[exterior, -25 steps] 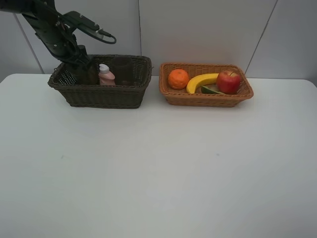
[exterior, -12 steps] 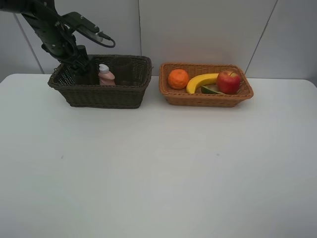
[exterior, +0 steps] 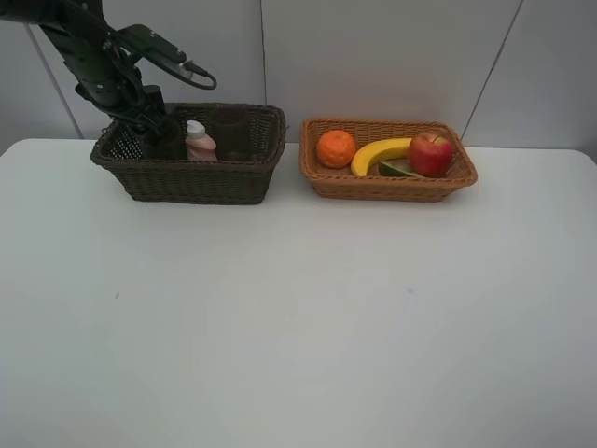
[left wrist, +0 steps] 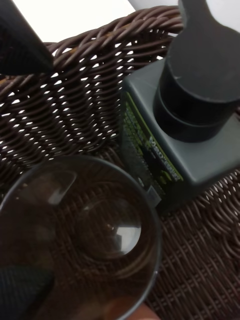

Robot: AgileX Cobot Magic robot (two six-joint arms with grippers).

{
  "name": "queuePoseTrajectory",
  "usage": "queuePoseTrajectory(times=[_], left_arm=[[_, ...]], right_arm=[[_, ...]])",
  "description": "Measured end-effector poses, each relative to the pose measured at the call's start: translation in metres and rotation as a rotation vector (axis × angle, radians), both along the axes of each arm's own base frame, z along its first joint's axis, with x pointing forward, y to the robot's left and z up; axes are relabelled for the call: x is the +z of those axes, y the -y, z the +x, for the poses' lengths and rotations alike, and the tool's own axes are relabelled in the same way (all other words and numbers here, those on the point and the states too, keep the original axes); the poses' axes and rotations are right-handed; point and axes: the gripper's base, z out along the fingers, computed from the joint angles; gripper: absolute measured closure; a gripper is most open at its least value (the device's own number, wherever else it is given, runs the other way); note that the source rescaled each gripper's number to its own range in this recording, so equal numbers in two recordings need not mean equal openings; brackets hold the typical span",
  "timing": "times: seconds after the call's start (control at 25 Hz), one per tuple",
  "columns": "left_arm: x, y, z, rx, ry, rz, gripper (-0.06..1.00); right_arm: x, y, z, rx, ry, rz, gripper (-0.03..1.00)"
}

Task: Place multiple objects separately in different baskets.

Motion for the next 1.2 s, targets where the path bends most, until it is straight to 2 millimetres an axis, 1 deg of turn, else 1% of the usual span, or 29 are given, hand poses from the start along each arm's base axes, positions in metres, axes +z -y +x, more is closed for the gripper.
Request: queuePoseTrajectory(times=[0.12, 0.44, 0.56, 0.76, 0.96, 1.04, 1.2], left_arm=[[0.003, 0.000, -0.001, 0.001, 0.003, 0.000, -0.05], [0.020, -0.002, -0.007, 0.006, 0.011, 0.000, -0.05], [0.030, -0.003, -0.012, 0.011, 0.001, 0.004, -0.05], [0.056, -0.006, -0.024, 0.025, 0.003, 0.005, -0.05], [0.082, -0.009, -0.042, 0.070, -0.032, -0.016, -0.05], [0.091, -0.008, -0.050, 0.084, -0.043, -0.022, -0.05], [0.111, 0.000, -0.065, 0.075, -0.041, -0.028, -0.05]], right_arm=[[0.000, 0.000, 0.000, 0.000, 0.000, 0.000, -0.03], [0.000, 0.000, 0.000, 0.000, 0.000, 0.000, -0.03], [0.000, 0.000, 0.000, 0.000, 0.000, 0.000, -0.03], [0.000, 0.000, 0.000, 0.000, 0.000, 0.000, -0.03], [0.000, 0.000, 0.000, 0.000, 0.000, 0.000, -0.03], [0.000, 0.000, 0.000, 0.000, 0.000, 0.000, -0.03], [0.000, 0.000, 0.000, 0.000, 0.000, 0.000, -0.03]])
